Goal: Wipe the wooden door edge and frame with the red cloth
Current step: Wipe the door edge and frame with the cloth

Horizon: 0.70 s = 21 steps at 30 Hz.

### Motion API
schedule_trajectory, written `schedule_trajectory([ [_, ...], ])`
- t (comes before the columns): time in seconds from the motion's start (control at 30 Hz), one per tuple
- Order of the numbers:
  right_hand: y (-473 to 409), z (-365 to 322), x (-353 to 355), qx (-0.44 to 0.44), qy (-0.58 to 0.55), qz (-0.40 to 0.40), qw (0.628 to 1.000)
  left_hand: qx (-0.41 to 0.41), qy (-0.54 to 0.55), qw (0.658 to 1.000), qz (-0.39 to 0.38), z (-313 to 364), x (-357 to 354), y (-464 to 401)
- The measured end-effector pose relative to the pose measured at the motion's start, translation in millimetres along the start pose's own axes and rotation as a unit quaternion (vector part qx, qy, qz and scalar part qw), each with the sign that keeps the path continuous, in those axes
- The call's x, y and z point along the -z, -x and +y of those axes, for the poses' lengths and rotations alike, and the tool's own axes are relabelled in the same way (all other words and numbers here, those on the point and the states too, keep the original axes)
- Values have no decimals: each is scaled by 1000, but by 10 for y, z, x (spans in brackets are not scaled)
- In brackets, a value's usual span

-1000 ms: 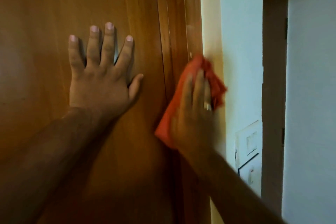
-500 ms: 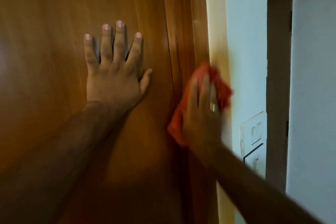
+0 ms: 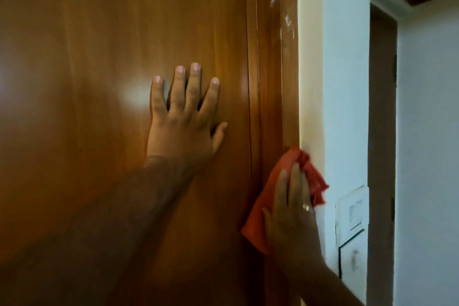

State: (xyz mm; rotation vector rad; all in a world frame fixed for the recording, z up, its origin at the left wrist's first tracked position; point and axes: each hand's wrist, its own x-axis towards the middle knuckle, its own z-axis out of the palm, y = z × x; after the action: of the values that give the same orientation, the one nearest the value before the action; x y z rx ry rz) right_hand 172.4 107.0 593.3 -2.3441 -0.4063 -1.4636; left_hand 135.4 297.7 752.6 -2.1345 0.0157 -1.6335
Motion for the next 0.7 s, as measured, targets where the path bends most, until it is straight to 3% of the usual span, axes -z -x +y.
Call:
schedule_trajectory([
  [0.13,-157,6,177,-2,11,-57,998,-22,-20,999,-15,-159,140,-221],
  [0.33,-1745,-253,706,59,58,77,994,41,-62,997,21,-855,491,-1162],
  [0.5,-3058,-398,1239,37,8,66,997,46,-58,997,19,-1146,545,-1440],
  [0.7,-3275,-488,1264,46,36,157,986,32,-49,998,19,-1201,544,-1408],
])
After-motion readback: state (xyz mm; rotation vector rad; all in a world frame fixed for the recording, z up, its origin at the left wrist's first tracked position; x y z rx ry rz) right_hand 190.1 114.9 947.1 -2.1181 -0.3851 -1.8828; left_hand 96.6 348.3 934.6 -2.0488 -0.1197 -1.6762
